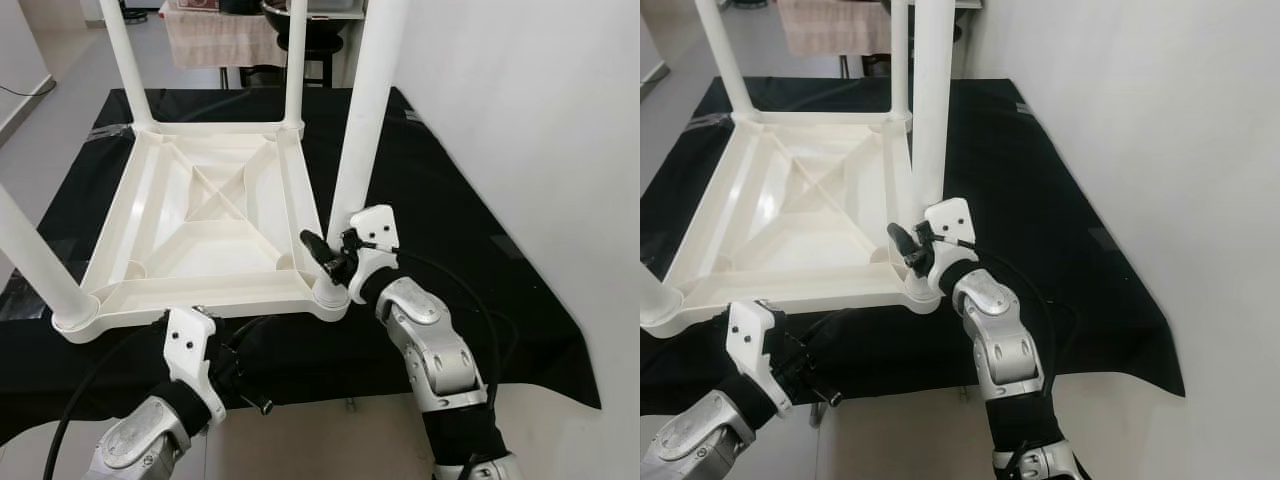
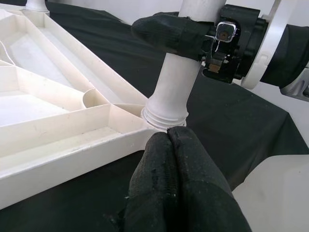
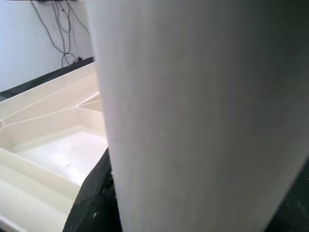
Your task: Building children table
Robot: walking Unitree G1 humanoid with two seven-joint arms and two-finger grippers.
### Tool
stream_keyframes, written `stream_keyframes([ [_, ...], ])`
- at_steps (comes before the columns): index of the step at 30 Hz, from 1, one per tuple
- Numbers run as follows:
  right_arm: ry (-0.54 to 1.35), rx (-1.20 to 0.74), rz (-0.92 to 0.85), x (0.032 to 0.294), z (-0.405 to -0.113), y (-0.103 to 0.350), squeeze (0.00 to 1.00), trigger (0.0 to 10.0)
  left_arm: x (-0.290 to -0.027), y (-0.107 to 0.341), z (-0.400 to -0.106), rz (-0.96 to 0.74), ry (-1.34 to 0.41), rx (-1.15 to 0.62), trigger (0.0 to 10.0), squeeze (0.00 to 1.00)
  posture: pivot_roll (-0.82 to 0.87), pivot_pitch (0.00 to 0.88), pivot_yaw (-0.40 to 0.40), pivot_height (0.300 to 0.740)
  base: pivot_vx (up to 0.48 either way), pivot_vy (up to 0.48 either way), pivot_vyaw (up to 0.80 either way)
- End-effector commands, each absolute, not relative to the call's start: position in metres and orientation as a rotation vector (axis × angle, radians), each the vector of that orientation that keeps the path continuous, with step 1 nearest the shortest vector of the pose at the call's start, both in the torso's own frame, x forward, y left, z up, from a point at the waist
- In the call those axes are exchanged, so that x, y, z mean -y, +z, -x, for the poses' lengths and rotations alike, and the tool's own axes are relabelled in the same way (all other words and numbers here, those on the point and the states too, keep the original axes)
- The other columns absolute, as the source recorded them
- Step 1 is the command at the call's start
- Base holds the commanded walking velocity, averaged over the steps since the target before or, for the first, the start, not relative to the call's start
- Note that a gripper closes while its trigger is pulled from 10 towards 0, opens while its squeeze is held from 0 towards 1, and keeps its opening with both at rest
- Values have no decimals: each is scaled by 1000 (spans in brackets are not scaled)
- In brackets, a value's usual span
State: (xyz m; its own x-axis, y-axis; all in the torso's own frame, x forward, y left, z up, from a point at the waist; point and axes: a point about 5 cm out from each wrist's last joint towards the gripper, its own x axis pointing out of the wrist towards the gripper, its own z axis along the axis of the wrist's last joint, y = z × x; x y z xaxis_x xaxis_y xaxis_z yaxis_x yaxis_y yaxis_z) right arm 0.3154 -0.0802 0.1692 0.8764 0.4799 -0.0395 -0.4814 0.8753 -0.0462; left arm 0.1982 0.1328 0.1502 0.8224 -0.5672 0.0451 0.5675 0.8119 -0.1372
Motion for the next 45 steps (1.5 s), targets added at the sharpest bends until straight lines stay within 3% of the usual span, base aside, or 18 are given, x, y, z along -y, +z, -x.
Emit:
stream_keyframes([
  [1,537,-184,58,84,-310,142,886,10000,-131,147,-197,150,-611,-13,10000,0,106,116,-89,740,0,0,0],
  [2,589,-170,47,82,-309,147,886,10000,-130,147,-197,150,-612,-13,10000,0,106,116,-89,740,0,0,0],
  [3,677,-132,19,83,-309,155,1000,10000,-130,147,-197,151,-612,-13,10000,0,106,115,-87,740,0,0,0],
  [7,790,-45,-1,93,-315,174,1000,10000,-129,147,-197,151,-613,-13,10000,0,107,114,-87,740,0,0,0],
  [10,887,19,68,126,-331,197,973,10000,-129,148,-196,154,-613,-12,10000,0,108,114,-91,740,0,0,0],
  [11,887,19,68,126,-331,197,973,10000,-129,148,-196,154,-613,-12,10000,0,108,114,-91,740,0,0,0],
  [12,908,21,69,129,-331,200,392,10000,-129,148,-196,154,-613,-12,10000,0,105,114,-90,740,0,0,0],
  [13,962,20,74,135,-333,203,0,10000,-129,147,-196,154,-613,-12,10000,0,111,112,-88,740,0,0,0],
  [21,1215,-33,67,147,-334,207,0,10000,-131,147,-195,153,-614,-19,10000,0,129,109,-84,740,0,0,0],
  [22,1241,-53,50,148,-337,204,0,1922,-132,147,-194,152,-614,-21,10000,0,132,110,-81,740,0,0,0],
  [24,1249,-58,45,149,-339,204,0,1922,-132,147,-194,152,-614,-22,10000,0,132,110,-81,740,0,0,0],
  [25,1249,-61,42,150,-341,202,0,0,-132,147,-194,152,-614,-23,10000,0,132,110,-81,740,0,0,0],
  [32,1222,-60,21,153,-342,197,0,0,-133,147,-193,152,-615,-27,10000,0,141,117,-75,740,0,0,0],
  [38,1055,-94,15,155,-327,182,0,0,-133,149,-192,151,-612,-23,10000,0,126,134,-71,740,0,0,0],
  [39,933,-142,-6,150,-323,172,0,0,-134,149,-192,152,-613,-22,10000,0,124,144,-70,740,0,0,0],
  [40,933,-142,-6,150,-323,172,0,0,-134,149,-192,152,-613,-22,10000,0,124,144,-70,740,0,0,0],
  [42,499,-194,-29,130,-309,148,0,0,-135,150,-192,152,-614,-23,10000,0,103,154,-54,740,0,0,0],
  [45,377,-215,-85,112,-290,136,0,0,-136,151,-193,153,-616,-23,10000,0,108,154,-57,740,0,0,0],
])
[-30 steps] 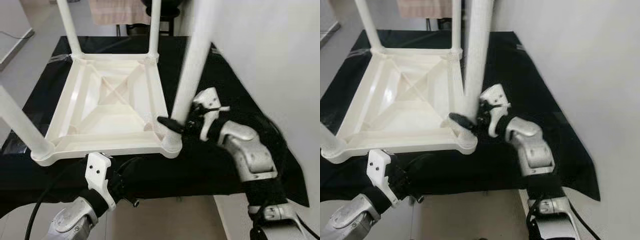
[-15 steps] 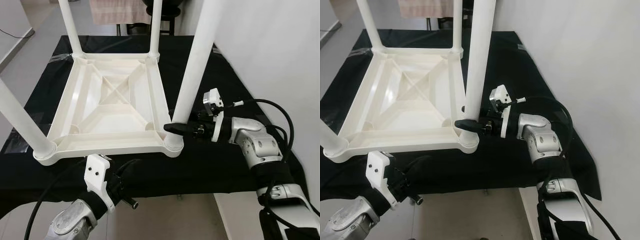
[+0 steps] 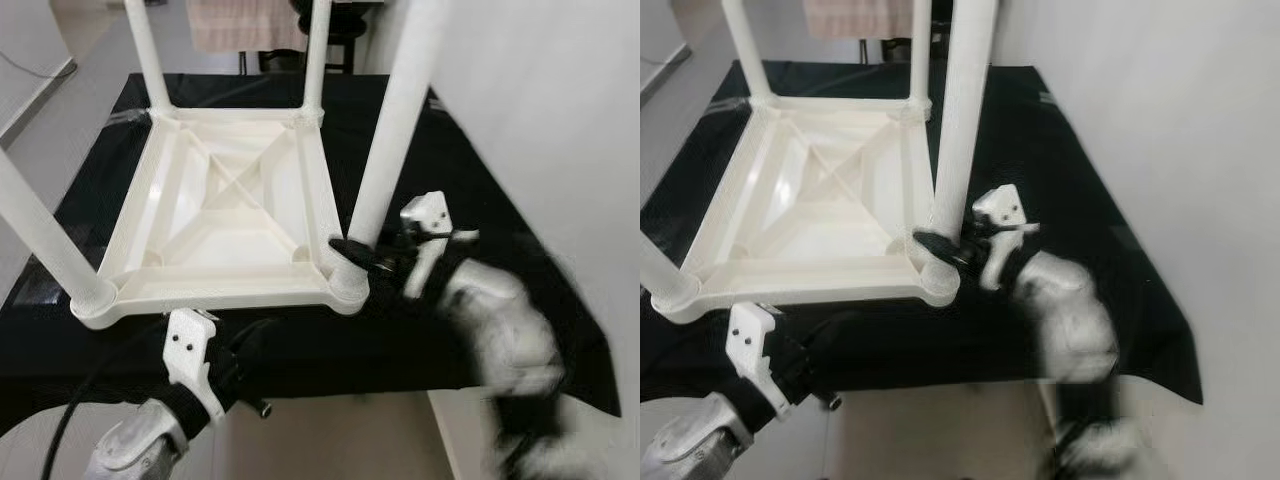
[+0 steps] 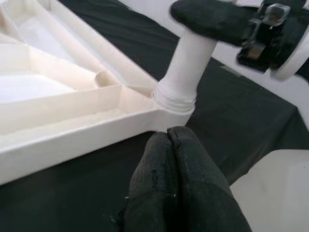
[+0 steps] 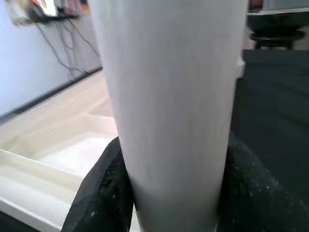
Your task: Building children table
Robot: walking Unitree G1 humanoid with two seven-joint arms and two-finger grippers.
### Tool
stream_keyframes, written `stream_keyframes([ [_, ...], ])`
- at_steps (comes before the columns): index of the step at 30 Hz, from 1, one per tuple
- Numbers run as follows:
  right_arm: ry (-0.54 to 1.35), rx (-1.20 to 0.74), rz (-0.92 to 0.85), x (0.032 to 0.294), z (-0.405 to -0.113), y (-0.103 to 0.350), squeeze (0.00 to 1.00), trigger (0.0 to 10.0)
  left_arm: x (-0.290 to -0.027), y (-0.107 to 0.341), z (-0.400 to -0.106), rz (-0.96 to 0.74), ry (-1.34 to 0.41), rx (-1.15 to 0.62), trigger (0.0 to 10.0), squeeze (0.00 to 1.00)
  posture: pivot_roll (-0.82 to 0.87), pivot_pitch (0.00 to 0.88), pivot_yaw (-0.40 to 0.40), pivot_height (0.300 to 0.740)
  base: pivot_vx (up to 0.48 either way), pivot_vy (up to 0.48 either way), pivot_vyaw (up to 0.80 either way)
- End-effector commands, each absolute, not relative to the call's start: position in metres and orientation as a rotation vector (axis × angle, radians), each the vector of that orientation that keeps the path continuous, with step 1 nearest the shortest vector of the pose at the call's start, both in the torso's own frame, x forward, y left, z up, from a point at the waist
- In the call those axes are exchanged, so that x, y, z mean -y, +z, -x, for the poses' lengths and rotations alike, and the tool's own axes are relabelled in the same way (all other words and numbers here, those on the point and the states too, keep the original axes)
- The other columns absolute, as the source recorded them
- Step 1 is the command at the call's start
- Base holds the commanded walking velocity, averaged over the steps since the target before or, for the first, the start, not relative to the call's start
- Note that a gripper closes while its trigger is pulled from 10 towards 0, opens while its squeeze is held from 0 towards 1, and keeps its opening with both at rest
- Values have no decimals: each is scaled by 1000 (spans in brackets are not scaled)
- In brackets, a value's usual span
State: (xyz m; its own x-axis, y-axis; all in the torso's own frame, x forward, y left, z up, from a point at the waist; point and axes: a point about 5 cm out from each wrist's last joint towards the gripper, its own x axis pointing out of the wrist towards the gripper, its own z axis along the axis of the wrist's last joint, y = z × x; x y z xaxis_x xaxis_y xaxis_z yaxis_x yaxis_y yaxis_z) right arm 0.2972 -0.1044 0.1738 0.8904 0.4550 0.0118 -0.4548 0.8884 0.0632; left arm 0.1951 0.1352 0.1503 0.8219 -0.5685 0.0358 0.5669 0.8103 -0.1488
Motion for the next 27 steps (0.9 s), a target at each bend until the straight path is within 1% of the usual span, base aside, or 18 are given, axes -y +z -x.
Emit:
stream_keyframes([
  [1,377,-215,-85,112,-290,136,0,0,-136,151,-193,153,-616,-23,10000,0,108,154,-57,740,0,0,0],
  [2,454,-189,-38,101,-294,136,0,0,-136,150,-194,150,-614,-23,10000,0,116,146,-53,740,0,0,0],
  [5,477,-189,10,99,-300,136,0,0,-136,150,-194,150,-614,-22,10000,0,123,143,-76,740,0,0,0],
  [12,490,-180,-2,87,-303,137,0,0,-136,150,-194,149,-604,-17,10000,0,129,140,-76,740,0,0,0],
  [13,451,-180,-14,88,-306,141,0,4431,-136,149,-194,150,-608,-18,10000,0,129,136,-69,740,0,0,0],
  [14,472,-177,-33,88,-308,144,55,10000,-136,149,-195,151,-611,-19,10000,0,119,133,-60,740,0,0,0],
  [16,472,-177,-33,88,-308,144,55,10000,-136,149,-195,151,-611,-19,10000,0,119,133,-60,740,0,0,0],
  [17,517,-157,-71,83,-306,153,1000,10000,-136,149,-195,153,-615,-21,10000,0,121,133,-60,740,0,0,0],
  [18,517,-157,-71,83,-306,153,1000,10000,-136,149,-195,153,-615,-21,10000,0,121,133,-60,740,0,0,0],
  [20,609,-91,-80,86,-312,169,1000,10000,-135,150,-195,154,-615,-20,10000,0,122,133,-61,740,0,0,0],
  [23,657,-67,-78,89,-316,176,1000,10000,-135,150,-195,155,-614,-19,10000,0,122,131,-66,740,0,0,0],
  [24,705,-46,-77,92,-318,181,1000,10000,-135,150,-194,155,-614,-19,10000,0,123,132,-71,740,0,0,0],
  [25,765,-27,-72,95,-320,186,949,10000,-134,149,-194,155,-613,-18,10000,0,123,129,-75,740,0,0,0],
  [26,823,-12,-61,100,-322,189,792,10000,-134,149,-194,156,-613,-18,10000,0,123,129,-75,740,0,0,0],
  [27,823,-12,-61,100,-322,189,792,10000,-134,149,-194,156,-613,-18,10000,0,123,129,-75,740,0,0,0],
])
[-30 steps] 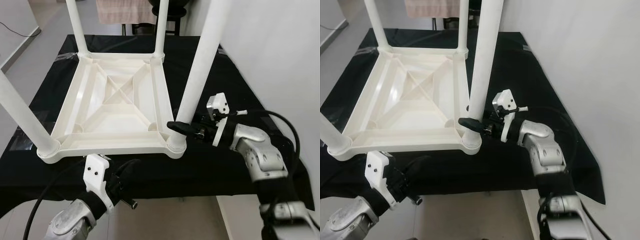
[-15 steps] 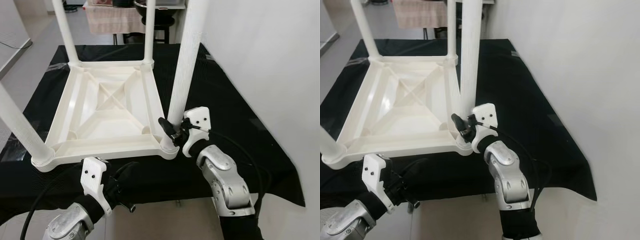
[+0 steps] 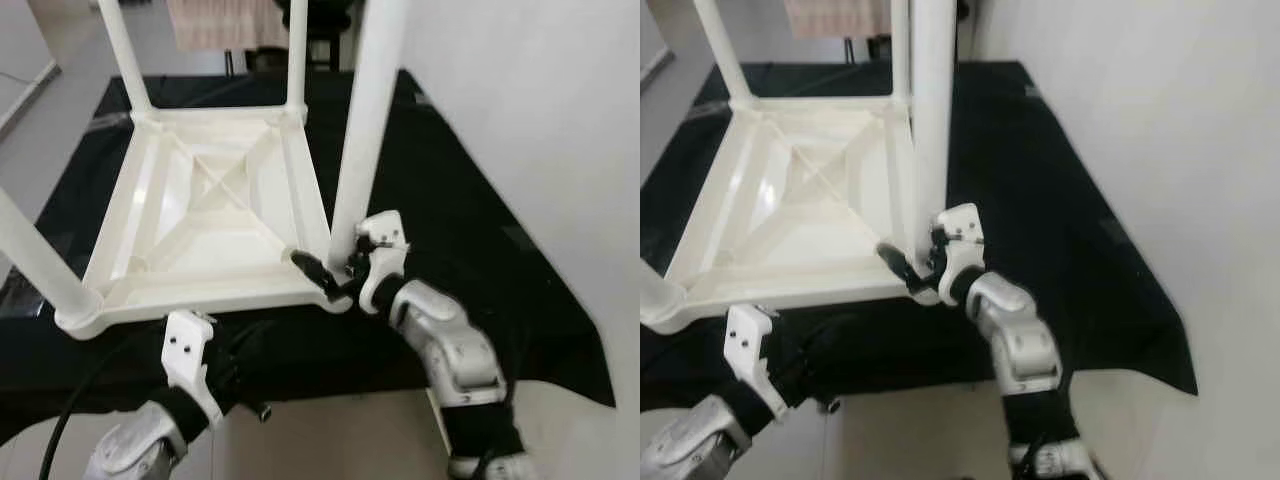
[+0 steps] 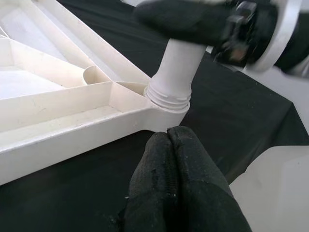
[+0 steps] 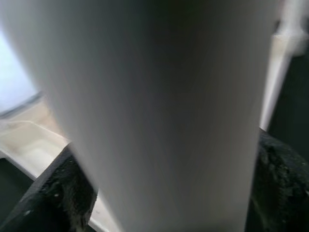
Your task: Building children table
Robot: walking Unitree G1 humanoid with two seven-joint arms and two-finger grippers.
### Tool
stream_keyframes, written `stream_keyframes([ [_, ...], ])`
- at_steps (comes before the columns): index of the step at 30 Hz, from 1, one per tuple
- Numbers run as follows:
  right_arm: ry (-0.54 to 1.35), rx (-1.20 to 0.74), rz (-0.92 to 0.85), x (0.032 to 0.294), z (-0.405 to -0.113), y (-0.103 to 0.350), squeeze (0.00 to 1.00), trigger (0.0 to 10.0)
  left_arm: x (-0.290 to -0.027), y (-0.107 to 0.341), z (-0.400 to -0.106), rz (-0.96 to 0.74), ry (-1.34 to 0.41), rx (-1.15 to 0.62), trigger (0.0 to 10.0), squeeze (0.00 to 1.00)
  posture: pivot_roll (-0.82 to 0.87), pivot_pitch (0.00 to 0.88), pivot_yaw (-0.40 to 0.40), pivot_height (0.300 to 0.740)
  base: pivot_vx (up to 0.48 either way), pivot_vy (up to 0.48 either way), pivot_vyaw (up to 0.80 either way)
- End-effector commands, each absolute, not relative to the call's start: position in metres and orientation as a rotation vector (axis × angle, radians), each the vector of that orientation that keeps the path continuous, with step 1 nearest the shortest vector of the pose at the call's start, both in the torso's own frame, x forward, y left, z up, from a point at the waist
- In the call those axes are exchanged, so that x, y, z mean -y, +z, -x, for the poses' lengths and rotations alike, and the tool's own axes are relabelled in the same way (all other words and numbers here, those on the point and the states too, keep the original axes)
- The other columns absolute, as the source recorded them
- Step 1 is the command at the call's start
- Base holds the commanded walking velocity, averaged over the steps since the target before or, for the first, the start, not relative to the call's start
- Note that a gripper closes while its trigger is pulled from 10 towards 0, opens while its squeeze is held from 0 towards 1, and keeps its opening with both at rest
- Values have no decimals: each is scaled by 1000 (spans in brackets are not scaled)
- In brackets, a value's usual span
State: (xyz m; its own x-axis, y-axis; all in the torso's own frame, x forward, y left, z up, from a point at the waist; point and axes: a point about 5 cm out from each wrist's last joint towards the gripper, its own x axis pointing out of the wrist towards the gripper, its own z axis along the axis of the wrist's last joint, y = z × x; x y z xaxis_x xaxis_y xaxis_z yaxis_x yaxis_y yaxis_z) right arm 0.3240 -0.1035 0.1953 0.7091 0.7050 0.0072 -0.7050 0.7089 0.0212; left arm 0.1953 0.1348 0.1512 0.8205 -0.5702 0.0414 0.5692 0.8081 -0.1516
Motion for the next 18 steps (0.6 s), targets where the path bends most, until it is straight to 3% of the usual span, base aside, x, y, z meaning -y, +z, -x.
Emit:
stream_keyframes([
  [1,951,-5,10,112,-327,193,0,10000,-133,149,-194,156,-613,-18,10000,0,126,127,-76,740,0,0,0],
  [10,1131,-59,53,131,-337,193,0,10000,-131,148,-195,157,-615,-20,10000,0,132,118,-78,740,0,0,0],
  [11,1156,-71,39,134,-341,194,0,9294,-131,148,-195,157,-615,-21,10000,0,133,117,-78,740,0,0,0],
  [12,1156,-71,39,134,-341,194,0,9294,-131,148,-195,157,-615,-21,10000,0,133,117,-78,740,0,0,0],
  [13,1173,-78,24,135,-345,195,0,0,-131,147,-195,157,-614,-22,10000,0,138,113,-79,740,0,0,0],
  [18,1178,-77,10,138,-353,197,0,0,-131,147,-194,156,-614,-24,10000,0,142,113,-78,740,0,0,0],
])
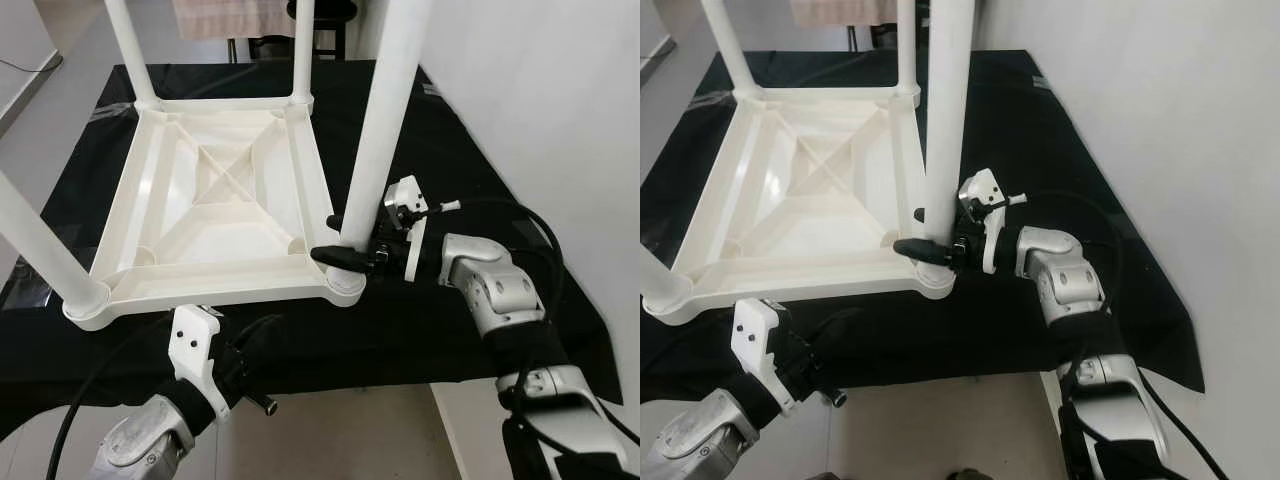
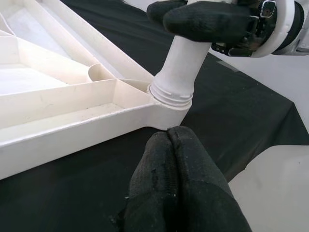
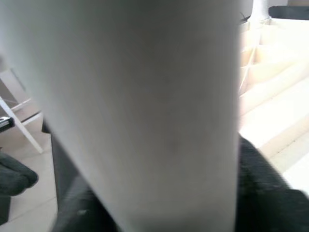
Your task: Building children table
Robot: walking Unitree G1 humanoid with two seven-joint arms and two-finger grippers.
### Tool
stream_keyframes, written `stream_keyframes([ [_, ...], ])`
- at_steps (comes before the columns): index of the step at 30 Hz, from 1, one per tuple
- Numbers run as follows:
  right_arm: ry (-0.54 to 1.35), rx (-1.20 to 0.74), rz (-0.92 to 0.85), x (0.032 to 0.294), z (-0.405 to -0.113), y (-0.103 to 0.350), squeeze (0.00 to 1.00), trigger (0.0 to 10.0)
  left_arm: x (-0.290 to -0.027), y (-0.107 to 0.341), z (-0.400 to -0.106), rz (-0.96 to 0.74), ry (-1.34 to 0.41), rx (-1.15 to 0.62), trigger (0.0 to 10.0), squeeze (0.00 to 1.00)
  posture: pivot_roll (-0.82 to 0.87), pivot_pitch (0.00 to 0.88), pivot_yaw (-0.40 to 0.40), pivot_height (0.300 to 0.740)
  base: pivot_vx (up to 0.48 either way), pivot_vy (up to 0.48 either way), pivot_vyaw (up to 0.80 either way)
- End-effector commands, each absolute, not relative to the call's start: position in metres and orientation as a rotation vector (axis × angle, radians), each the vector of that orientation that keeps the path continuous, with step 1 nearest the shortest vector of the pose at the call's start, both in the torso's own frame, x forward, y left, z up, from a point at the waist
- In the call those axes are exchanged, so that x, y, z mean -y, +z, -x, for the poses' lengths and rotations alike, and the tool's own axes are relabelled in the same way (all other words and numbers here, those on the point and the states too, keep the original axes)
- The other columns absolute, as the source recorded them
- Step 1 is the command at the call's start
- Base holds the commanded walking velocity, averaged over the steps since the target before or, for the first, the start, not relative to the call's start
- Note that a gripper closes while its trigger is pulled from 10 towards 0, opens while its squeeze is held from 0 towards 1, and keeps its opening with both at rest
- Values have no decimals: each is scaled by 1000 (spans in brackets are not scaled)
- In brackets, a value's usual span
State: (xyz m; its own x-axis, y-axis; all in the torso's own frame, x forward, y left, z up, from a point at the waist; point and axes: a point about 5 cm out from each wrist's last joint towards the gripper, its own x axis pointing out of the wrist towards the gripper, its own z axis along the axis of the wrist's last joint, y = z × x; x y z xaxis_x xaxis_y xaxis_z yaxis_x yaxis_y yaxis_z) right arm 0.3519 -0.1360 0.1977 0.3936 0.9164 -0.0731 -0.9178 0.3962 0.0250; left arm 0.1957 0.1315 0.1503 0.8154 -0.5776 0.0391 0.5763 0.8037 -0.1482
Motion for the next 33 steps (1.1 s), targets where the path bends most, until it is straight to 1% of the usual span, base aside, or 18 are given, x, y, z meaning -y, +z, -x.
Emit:
stream_keyframes([
  [1,1178,-77,10,138,-353,197,0,0,-131,147,-194,156,-614,-24,10000,0,142,113,-78,740,0,0,0],
  [5,1104,-83,15,150,-350,189,0,0,-132,148,-192,157,-615,-25,10000,0,125,124,-70,740,0,0,0],
  [8,1085,-90,16,152,-349,187,0,0,-132,148,-192,158,-616,-25,10000,0,125,124,-70,740,0,0,0],
  [9,1012,-116,27,156,-345,181,0,0,-133,149,-191,159,-616,-24,10000,0,109,143,-68,740,0,0,0],
  [10,1012,-116,27,156,-345,181,0,0,-133,149,-191,159,-616,-24,10000,0,109,143,-68,740,0,0,0],
  [11,856,-140,30,156,-342,173,0,0,-134,150,-190,160,-616,-23,10000,0,101,154,-68,740,0,0,0],
  [13,856,-140,30,156,-342,173,0,0,-134,150,-190,160,-616,-23,10000,0,101,154,-68,740,0,0,0],
  [14,597,-157,-56,143,-330,160,0,0,-135,151,-190,161,-616,-23,10000,0,82,164,-64,740,0,0,0],
  [15,597,-157,-56,143,-330,160,0,0,-135,151,-190,161,-616,-23,10000,0,82,164,-64,740,0,0,0],
  [16,478,-184,-85,124,-308,145,0,0,-136,152,-189,162,-616,-22,10000,0,88,171,-62,740,0,0,0],
  [17,451,-200,-32,107,-293,138,0,0,-137,152,-189,160,-615,-22,10000,0,98,165,-55,740,0,0,0],
  [18,451,-200,-32,107,-293,138,0,0,-137,152,-189,160,-615,-22,10000,0,98,165,-55,740,0,0,0],
  [19,474,-167,-18,92,-291,139,0,0,-138,152,-190,159,-613,-23,10000,0,97,162,-53,740,0,0,0],
  [20,468,-163,-22,95,-298,141,0,0,-138,152,-190,158,-614,-24,10000,0,99,160,-64,740,0,0,0],
  [22,468,-163,-22,95,-298,141,0,0,-138,152,-190,158,-614,-24,10000,0,99,160,-64,740,0,0,0],
  [25,447,-159,-53,97,-308,143,0,0,-137,151,-191,157,-615,-22,10000,0,102,157,-70,740,0,0,0],
  [32,457,-156,-38,86,-313,145,0,0,-135,151,-193,155,-603,-15,10000,0,104,147,-70,740,0,0,0],
  [33,439,-157,-36,84,-312,148,0,10000,-135,151,-194,156,-606,-15,10000,0,99,146,-65,740,0,0,0],
])
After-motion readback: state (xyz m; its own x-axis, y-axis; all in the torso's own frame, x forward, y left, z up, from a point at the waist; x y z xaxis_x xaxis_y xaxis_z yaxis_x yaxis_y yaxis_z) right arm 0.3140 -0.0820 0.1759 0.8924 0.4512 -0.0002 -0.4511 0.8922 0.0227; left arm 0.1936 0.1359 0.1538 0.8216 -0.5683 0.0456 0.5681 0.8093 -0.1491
